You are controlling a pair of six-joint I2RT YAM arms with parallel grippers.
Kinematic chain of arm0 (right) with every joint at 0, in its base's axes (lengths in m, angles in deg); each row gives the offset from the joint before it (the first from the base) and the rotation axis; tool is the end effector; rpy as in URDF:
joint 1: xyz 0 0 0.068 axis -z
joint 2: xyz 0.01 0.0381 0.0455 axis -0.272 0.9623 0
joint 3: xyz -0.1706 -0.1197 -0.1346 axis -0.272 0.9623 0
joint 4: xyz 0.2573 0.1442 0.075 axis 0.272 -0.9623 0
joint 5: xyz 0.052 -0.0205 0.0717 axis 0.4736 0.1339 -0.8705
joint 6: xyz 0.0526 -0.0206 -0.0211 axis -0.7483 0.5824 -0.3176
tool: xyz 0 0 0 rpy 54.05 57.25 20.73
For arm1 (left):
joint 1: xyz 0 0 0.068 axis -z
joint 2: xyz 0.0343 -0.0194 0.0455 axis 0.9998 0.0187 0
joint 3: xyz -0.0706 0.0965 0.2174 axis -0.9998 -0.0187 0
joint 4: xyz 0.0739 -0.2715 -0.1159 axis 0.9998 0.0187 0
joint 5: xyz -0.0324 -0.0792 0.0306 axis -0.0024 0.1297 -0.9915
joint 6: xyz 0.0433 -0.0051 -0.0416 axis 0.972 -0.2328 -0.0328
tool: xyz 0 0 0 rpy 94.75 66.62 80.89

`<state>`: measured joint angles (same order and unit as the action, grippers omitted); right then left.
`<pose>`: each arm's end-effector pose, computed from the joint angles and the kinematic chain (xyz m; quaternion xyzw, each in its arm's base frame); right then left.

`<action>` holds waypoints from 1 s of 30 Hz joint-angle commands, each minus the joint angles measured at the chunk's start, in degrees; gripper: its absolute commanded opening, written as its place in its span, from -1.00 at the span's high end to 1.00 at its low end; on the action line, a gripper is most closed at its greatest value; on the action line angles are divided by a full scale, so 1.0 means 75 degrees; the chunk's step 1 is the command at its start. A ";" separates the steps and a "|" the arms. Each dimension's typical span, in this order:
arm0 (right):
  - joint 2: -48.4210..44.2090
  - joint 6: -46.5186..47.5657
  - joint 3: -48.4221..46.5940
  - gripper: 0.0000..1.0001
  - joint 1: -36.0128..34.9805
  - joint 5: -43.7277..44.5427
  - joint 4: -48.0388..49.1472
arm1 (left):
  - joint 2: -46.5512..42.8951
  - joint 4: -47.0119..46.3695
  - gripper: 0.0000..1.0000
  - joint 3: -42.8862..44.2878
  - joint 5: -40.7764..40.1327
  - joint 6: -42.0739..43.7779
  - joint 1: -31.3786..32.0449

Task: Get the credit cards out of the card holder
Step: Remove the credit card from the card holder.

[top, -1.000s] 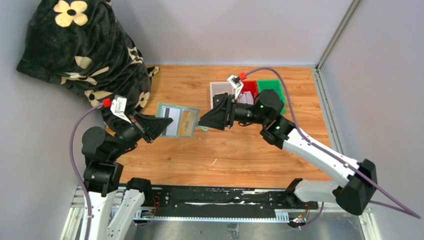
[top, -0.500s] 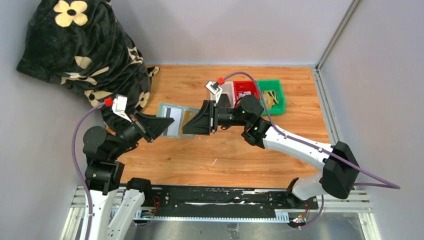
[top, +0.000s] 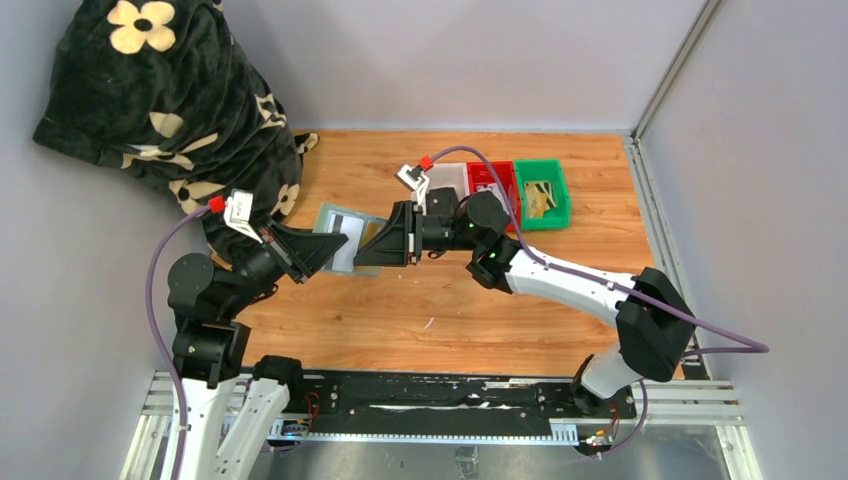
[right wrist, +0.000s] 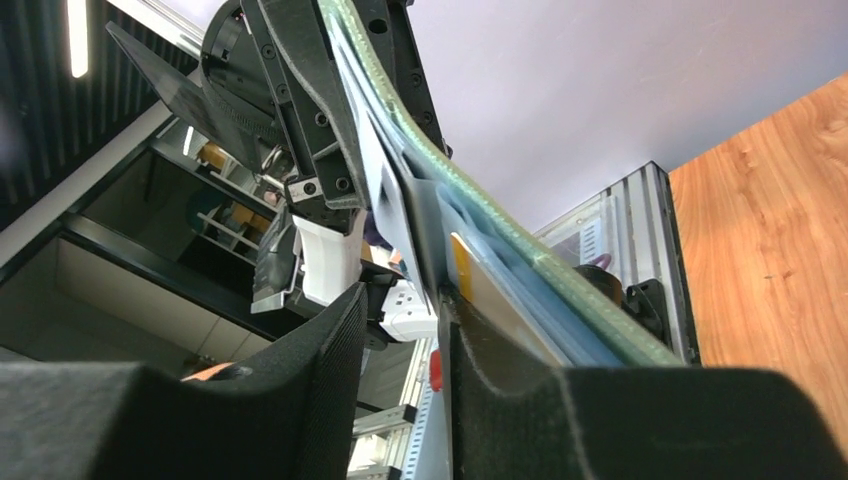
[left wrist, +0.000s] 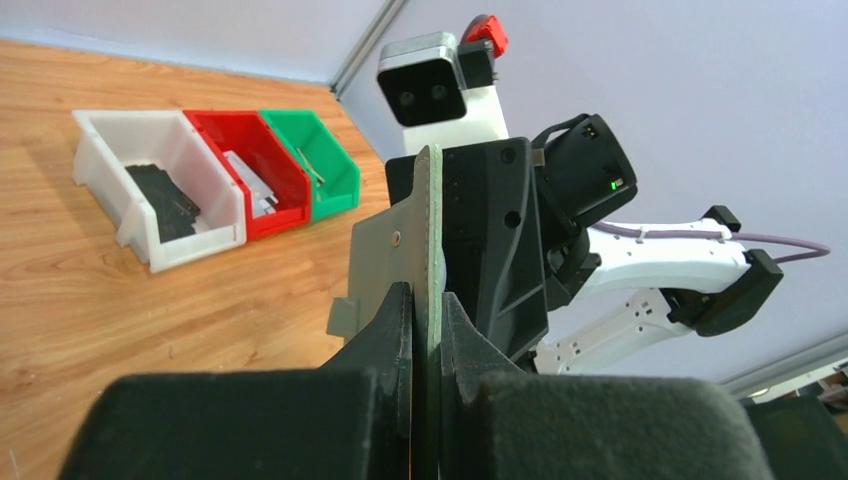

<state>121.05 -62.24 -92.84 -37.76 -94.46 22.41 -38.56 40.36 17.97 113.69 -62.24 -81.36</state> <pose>0.2072 0.3333 0.3245 -0.2594 0.5383 0.7745 0.2078 0.1579 -0.0488 0.4028 0.0321 0.6630 -0.5146 0.5427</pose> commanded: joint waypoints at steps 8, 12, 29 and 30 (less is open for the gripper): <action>0.0311 -0.0949 -0.0161 0.48 -0.0186 0.0149 0.2104 | -0.0148 -0.0356 0.99 -0.0263 0.0257 -0.0284 0.0021; 0.0133 -0.0622 0.0010 0.31 -0.0174 0.0502 0.1803 | -0.0221 -0.0330 0.93 -0.0283 0.0218 -0.0292 0.0021; -0.0207 0.0202 -0.0103 0.89 -0.0316 0.1057 0.0974 | -0.0302 -0.0565 0.65 -0.0589 0.0190 -0.0452 0.0021; -0.0246 0.0200 -0.0057 0.97 -0.0299 0.1065 0.0980 | -0.0302 -0.0563 0.62 -0.0588 0.0201 -0.0445 0.0021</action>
<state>121.16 -61.59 -91.92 -38.63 -89.65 24.88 -40.59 33.78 14.93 111.96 -65.45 -81.36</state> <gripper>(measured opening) 0.073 0.159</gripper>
